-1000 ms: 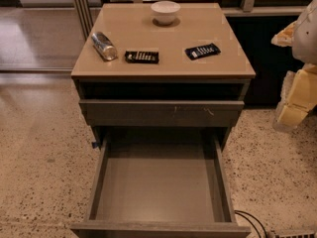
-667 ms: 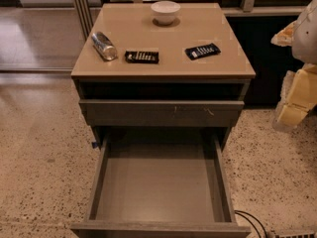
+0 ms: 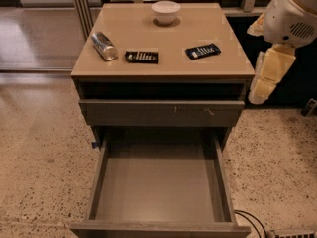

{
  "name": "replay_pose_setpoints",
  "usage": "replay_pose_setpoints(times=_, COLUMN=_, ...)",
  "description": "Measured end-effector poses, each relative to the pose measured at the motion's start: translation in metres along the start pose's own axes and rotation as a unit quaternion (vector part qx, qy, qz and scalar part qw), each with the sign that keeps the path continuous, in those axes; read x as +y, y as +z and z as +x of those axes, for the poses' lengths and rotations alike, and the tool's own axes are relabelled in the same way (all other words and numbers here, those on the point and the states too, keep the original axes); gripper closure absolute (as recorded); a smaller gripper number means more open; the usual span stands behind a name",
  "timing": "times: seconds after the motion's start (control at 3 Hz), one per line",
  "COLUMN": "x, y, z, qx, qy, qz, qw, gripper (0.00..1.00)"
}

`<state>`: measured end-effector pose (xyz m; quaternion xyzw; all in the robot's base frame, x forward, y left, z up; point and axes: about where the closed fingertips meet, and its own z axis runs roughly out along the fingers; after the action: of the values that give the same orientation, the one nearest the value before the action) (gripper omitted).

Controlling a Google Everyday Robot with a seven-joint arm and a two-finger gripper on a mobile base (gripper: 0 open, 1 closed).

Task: Place rxbar chocolate into middle drawer

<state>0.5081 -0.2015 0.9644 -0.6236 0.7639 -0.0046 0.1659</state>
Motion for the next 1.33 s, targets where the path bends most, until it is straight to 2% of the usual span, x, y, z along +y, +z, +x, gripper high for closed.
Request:
replay_pose_setpoints(times=0.33, x=-0.041, y=0.026, z=-0.017, qx=-0.010, qy=-0.008, qz=-0.016, qw=0.9998, gripper=0.00)
replay_pose_setpoints(times=1.0, x=-0.115, y=0.082, z=-0.067, qx=-0.034, qy=-0.015, qz=-0.009, qw=0.9993, gripper=0.00)
replay_pose_setpoints(times=1.33, x=-0.120, y=0.085, z=-0.068, qx=-0.040, qy=-0.011, qz=-0.005, qw=0.9991, gripper=0.00)
